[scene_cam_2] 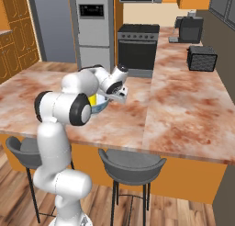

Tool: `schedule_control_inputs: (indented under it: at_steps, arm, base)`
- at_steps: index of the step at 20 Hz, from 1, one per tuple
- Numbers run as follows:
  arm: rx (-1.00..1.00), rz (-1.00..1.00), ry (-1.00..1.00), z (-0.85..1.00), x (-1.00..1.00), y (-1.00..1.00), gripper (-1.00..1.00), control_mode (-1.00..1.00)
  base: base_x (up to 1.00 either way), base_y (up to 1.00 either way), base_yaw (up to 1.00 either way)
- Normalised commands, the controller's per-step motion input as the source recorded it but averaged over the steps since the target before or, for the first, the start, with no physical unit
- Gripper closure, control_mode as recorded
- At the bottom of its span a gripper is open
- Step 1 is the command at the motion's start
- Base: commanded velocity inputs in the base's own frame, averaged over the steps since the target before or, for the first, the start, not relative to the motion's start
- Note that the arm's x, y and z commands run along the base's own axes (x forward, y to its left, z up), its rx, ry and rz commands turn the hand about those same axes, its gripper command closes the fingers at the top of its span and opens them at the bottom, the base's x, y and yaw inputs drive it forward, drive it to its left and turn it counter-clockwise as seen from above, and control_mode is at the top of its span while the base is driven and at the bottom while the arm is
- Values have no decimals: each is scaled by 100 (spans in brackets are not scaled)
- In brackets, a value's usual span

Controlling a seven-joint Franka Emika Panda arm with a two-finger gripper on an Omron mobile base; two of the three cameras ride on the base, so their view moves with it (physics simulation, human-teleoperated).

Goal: Place the cup inside the bowl on the dining table and move the bowl to any counter.

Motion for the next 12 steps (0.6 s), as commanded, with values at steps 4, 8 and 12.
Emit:
schedule_control_inputs:
  at_steps: [4,8,12]
  arm:
    - [0,0,0,25,-51,0,100,-100]
    - [0,1,0,27,-54,0,100,-100]
    - [0,1,0,26,-53,0,100,-100]
  base:
    - [0,0,0]
    - [0,0,0]
    - [0,0,0]
